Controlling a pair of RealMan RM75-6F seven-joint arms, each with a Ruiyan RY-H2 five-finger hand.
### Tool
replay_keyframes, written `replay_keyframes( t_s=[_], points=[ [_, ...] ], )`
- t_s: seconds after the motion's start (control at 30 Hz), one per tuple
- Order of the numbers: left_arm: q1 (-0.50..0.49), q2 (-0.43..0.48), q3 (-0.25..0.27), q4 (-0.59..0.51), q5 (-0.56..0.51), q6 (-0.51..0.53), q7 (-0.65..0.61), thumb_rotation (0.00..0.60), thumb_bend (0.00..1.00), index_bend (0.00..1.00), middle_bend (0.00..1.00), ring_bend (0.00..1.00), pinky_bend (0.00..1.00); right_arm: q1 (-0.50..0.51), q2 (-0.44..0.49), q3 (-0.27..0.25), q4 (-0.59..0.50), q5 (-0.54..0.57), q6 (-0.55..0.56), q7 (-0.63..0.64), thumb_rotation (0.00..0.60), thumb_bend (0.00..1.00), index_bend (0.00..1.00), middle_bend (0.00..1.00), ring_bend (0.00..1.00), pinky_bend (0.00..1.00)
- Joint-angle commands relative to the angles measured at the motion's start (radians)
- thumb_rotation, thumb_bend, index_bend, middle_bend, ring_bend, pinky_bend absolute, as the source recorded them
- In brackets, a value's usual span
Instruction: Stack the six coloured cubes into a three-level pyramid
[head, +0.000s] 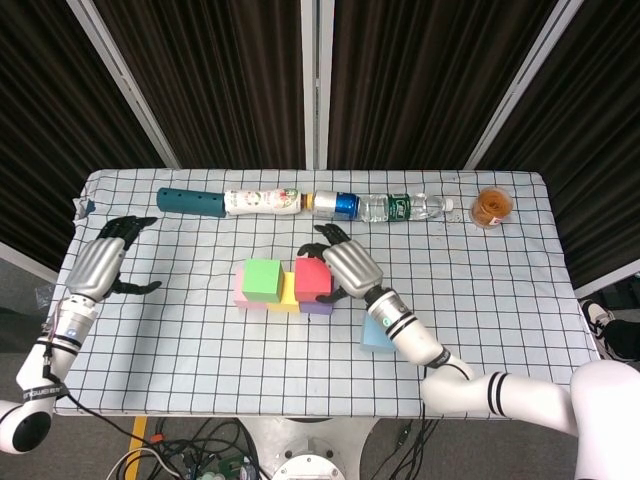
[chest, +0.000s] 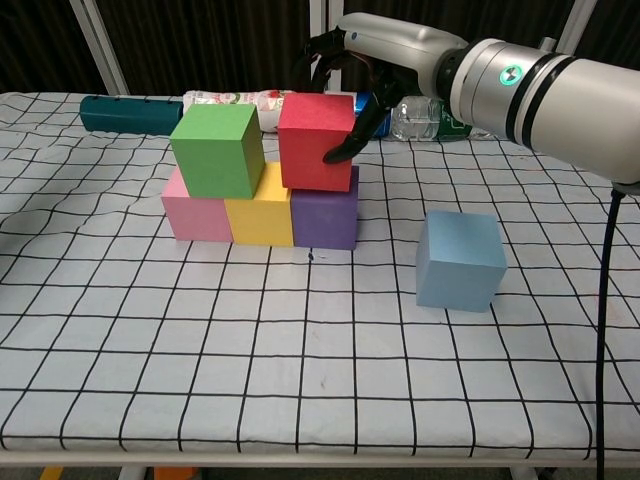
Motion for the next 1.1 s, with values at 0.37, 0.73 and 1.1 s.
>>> replay_keyframes(
  t_s=[0.37, 0.73, 1.1],
  points=[
    [0.003, -0.002, 0.002, 0.001, 0.013, 0.001, -0.006, 0.6, 0.11, 0.13, 0.13, 0.06, 0.06, 0.028, -0.053, 0.036, -0.064, 0.166, 0.061, -0.189, 0.6, 0.05, 0.29, 0.39, 0.04, 0.0],
    [0.011, -0.003, 0.006, 0.009, 0.027, 0.005, -0.024, 0.6, 0.11, 0.13, 0.13, 0.06, 0.06, 0.036, -0.071, 0.032, -0.064, 0.186, 0.068, -0.215, 0.6, 0.05, 0.29, 0.39, 0.04, 0.0],
    [0.013, -0.005, 0.008, 0.02, 0.035, 0.002, -0.041, 0.6, 0.11, 0.13, 0.13, 0.06, 0.06, 0.043, -0.082, 0.031, -0.055, 0.194, 0.065, -0.224, 0.6, 0.05, 0.29, 0.39, 0.04, 0.0]
  ],
)
